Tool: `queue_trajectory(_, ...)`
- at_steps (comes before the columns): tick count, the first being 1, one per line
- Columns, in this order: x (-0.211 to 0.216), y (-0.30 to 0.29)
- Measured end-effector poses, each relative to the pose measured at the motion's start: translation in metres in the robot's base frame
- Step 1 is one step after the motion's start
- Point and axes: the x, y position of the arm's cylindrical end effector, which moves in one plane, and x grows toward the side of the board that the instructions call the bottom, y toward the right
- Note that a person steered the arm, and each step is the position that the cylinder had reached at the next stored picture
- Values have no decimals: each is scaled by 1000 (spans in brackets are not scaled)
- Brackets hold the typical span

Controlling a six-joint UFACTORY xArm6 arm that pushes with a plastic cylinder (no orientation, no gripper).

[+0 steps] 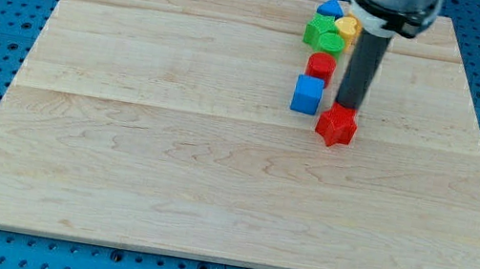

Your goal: Seperate the red star and blue cube

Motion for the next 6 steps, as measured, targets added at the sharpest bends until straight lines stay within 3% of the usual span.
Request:
queue_trajectory(2,37,7)
queue_trajectory(3,58,-55)
queue_trajectory(4,50,-45)
queue_trajectory(5,2,-13)
queue_trajectory(6,-7,-45)
